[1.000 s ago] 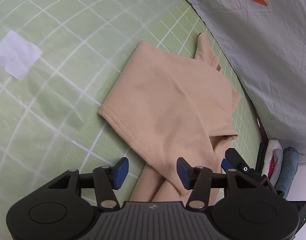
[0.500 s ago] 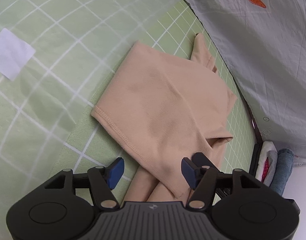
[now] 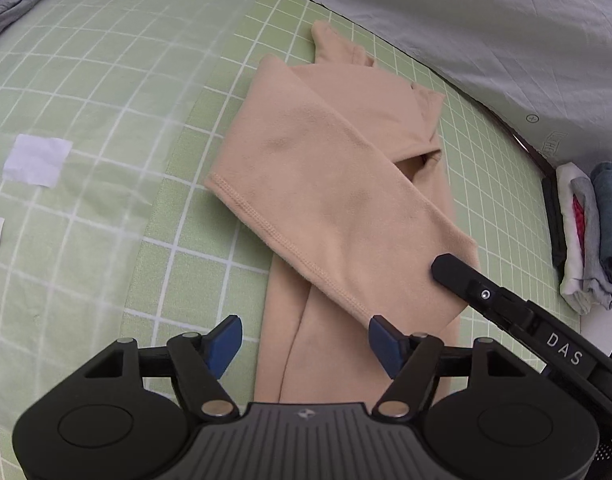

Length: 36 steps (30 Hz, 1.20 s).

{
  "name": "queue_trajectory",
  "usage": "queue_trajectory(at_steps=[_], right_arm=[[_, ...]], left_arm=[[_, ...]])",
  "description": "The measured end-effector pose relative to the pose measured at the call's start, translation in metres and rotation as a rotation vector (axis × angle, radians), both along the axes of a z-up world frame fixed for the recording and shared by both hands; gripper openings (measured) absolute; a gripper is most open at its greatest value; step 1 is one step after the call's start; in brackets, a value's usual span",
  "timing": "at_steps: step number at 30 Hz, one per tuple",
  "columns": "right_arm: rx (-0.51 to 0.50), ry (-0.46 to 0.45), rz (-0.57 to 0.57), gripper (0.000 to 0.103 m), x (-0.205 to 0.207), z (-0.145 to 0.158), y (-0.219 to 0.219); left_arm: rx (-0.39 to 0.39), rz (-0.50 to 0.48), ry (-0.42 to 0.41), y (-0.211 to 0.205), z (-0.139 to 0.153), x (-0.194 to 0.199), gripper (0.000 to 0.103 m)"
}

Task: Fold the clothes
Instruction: 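Grasp the folded top edge with the right gripper and straighten it lengthwise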

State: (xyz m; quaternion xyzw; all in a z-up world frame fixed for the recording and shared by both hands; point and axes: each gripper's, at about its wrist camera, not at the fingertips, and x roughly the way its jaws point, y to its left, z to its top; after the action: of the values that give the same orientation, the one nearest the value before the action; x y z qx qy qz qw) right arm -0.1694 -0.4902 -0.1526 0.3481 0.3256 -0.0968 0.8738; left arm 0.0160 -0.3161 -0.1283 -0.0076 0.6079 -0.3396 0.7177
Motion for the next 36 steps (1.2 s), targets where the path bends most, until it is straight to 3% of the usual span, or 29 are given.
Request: queue_trajectory(at_steps=[10,22,30,36], right_arm=[[-0.039,0.045,-0.083,0.004,-0.067,0.004,0.022],[-0.121,0.142,-0.099,0.004,-0.113,-0.001,0.063],[-0.112,0.206,-0.152,0.003,-0.136,-0.013,0.066],[-0.101,0.246,-0.131,0.004,-0.135,-0.022,0.069]], left_arm=[[0.047,-0.08,-0.028,0.01,-0.009,-0.054,0.071],[0.14,-0.113,-0.048,0.03,-0.029,-0.098,0.071],[0.182,-0.194,-0.156,0.022,-0.032,-0.121,0.072],[0.201,-0.233,-0.193,0.025,-0.036,-0.13,0.081]])
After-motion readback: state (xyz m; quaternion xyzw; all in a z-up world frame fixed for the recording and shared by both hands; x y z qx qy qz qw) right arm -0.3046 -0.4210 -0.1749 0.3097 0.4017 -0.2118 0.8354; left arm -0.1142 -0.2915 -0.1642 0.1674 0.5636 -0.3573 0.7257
